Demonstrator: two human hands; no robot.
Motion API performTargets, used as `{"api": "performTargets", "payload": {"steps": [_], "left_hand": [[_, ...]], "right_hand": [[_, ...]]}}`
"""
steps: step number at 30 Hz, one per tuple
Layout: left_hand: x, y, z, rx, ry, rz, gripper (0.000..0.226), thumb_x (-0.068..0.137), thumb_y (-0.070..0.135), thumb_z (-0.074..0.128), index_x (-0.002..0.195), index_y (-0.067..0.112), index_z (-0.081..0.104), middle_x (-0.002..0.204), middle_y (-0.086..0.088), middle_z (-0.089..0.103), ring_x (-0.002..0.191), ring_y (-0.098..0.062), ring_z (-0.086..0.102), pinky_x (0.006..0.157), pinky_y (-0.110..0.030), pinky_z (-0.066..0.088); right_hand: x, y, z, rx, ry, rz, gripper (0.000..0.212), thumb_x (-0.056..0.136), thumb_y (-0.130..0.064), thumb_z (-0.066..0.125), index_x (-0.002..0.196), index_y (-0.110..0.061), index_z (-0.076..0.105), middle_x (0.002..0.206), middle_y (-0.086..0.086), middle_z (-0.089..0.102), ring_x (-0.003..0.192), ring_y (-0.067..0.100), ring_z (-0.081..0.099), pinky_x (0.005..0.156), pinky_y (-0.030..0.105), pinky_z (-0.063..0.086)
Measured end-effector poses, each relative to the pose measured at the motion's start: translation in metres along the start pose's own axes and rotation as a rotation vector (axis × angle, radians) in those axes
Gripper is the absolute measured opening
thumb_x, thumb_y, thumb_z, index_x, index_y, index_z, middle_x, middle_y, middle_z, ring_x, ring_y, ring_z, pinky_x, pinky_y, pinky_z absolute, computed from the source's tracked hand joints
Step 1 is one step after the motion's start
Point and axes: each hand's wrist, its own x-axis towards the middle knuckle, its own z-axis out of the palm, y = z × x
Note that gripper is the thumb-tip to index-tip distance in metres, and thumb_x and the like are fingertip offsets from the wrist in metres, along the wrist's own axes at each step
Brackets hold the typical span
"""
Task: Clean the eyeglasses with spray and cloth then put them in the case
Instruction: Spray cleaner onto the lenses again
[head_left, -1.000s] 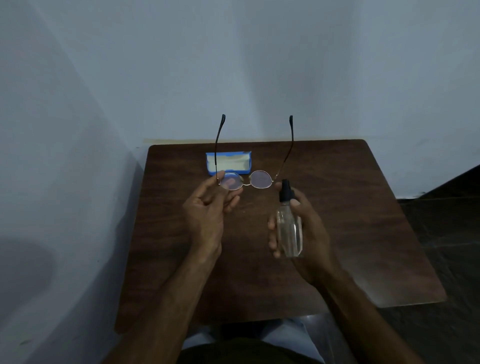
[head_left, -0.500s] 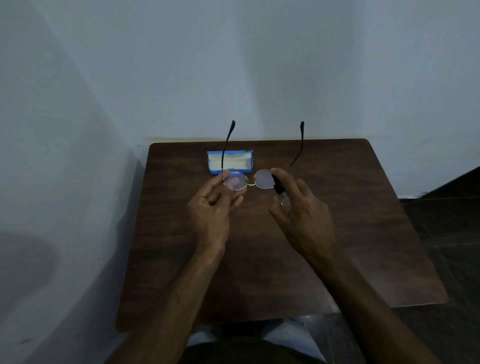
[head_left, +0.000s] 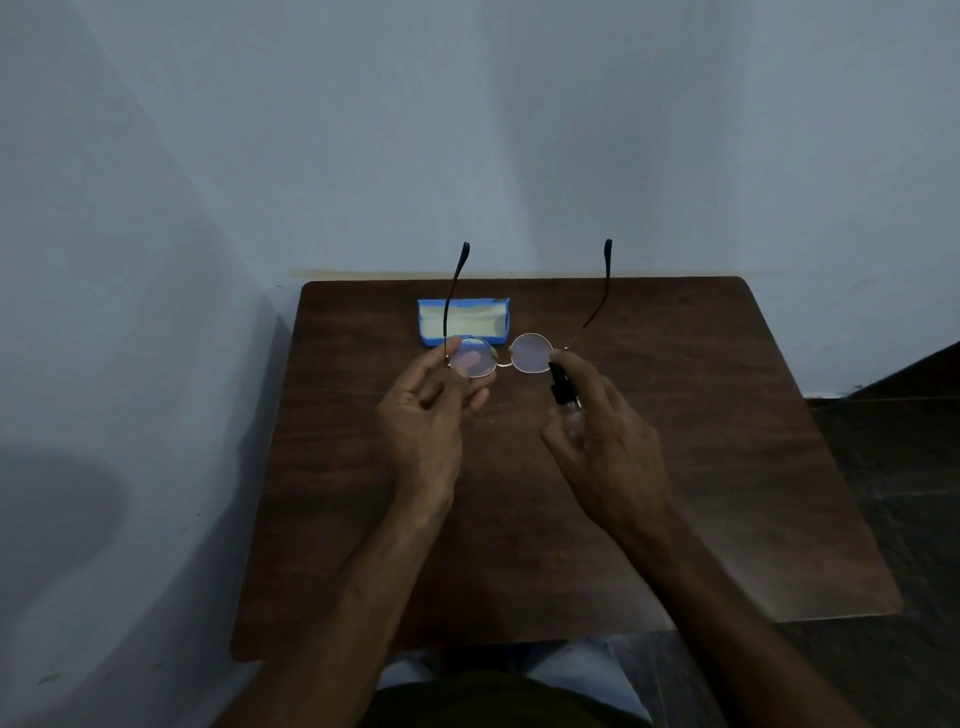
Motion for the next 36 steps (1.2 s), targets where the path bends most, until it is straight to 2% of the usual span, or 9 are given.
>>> {"api": "performTargets", "payload": {"steps": [3, 7, 12, 15, 18, 24, 28, 32, 36], "left_hand": [[0.001, -0.001, 0.000, 0.009, 0.007, 0.006, 0.034, 0.095, 0.010, 0.076, 0.128, 0.010, 0.073, 0.116, -0.003, 0.080, 0.105, -0.024, 0.079, 0.083, -0.037, 0.067], [0.000, -0.002, 0.001, 0.002, 0.010, 0.010, 0.034, 0.096, 0.008, 0.074, 0.130, 0.007, 0.072, 0.112, -0.004, 0.082, 0.103, -0.027, 0.079, 0.084, -0.038, 0.067], [-0.003, 0.000, 0.002, 0.013, -0.002, 0.023, 0.034, 0.097, 0.007, 0.074, 0.131, 0.004, 0.071, 0.109, 0.001, 0.082, 0.106, -0.023, 0.079, 0.086, -0.039, 0.066], [-0.006, 0.001, 0.004, 0.007, -0.010, 0.027, 0.034, 0.098, 0.007, 0.073, 0.131, 0.004, 0.070, 0.111, -0.004, 0.082, 0.106, -0.022, 0.079, 0.085, -0.036, 0.066], [-0.007, 0.000, 0.004, -0.007, -0.021, 0.016, 0.035, 0.097, 0.006, 0.074, 0.132, 0.004, 0.070, 0.113, -0.009, 0.081, 0.106, -0.025, 0.079, 0.082, -0.032, 0.065], [-0.006, -0.004, 0.001, 0.025, -0.016, 0.001, 0.037, 0.097, 0.010, 0.074, 0.134, 0.007, 0.069, 0.119, -0.009, 0.079, 0.112, -0.026, 0.077, 0.091, -0.047, 0.064], [-0.008, -0.007, 0.003, 0.057, -0.008, 0.013, 0.036, 0.098, 0.012, 0.073, 0.134, 0.008, 0.070, 0.123, -0.008, 0.078, 0.117, -0.026, 0.075, 0.099, -0.057, 0.060], [-0.009, -0.009, 0.003, 0.059, -0.013, 0.011, 0.037, 0.098, 0.011, 0.073, 0.134, 0.008, 0.070, 0.124, -0.007, 0.078, 0.116, -0.026, 0.075, 0.098, -0.054, 0.061], [-0.010, -0.005, 0.003, 0.034, -0.006, -0.008, 0.037, 0.097, 0.007, 0.072, 0.135, 0.007, 0.069, 0.121, -0.005, 0.079, 0.111, -0.020, 0.077, 0.088, -0.038, 0.065]], "right_hand": [[0.002, 0.001, 0.000, 0.038, 0.006, -0.003, 0.056, 0.091, -0.029, 0.059, 0.145, -0.033, 0.045, 0.122, -0.005, 0.066, 0.084, 0.008, 0.061, 0.067, 0.032, 0.055], [0.004, 0.000, 0.001, 0.044, 0.067, 0.045, 0.063, 0.090, -0.017, 0.067, 0.146, -0.033, 0.044, 0.119, -0.005, 0.065, 0.084, 0.012, 0.063, 0.067, 0.036, 0.056], [0.003, -0.006, -0.002, 0.064, 0.038, -0.070, 0.059, 0.090, -0.028, 0.061, 0.147, -0.032, 0.046, 0.124, -0.002, 0.065, 0.083, 0.010, 0.064, 0.064, 0.035, 0.059], [0.002, -0.018, 0.002, 0.079, -0.004, -0.125, 0.057, 0.087, -0.030, 0.064, 0.143, -0.031, 0.052, 0.125, -0.006, 0.066, 0.093, 0.012, 0.067, 0.068, 0.037, 0.060], [0.004, -0.026, 0.011, 0.097, -0.012, -0.139, 0.059, 0.090, -0.028, 0.067, 0.145, -0.031, 0.048, 0.129, -0.005, 0.066, 0.100, 0.016, 0.069, 0.071, 0.042, 0.062], [0.011, -0.021, 0.022, -0.018, 0.013, -0.140, 0.059, 0.094, -0.034, 0.067, 0.147, -0.035, 0.041, 0.126, 0.001, 0.066, 0.088, 0.022, 0.071, 0.063, 0.043, 0.062], [0.014, -0.016, 0.022, -0.025, 0.039, -0.122, 0.058, 0.096, -0.039, 0.067, 0.148, -0.028, 0.044, 0.137, 0.004, 0.062, 0.088, 0.022, 0.072, 0.063, 0.040, 0.062], [0.009, -0.016, 0.022, 0.006, 0.093, -0.129, 0.059, 0.093, -0.031, 0.073, 0.145, -0.028, 0.045, 0.133, 0.004, 0.065, 0.091, 0.023, 0.073, 0.064, 0.039, 0.062], [0.002, -0.001, 0.017, -0.008, 0.148, -0.084, 0.067, 0.088, -0.017, 0.073, 0.146, -0.032, 0.041, 0.124, 0.003, 0.065, 0.085, 0.023, 0.070, 0.061, 0.040, 0.060]]}}
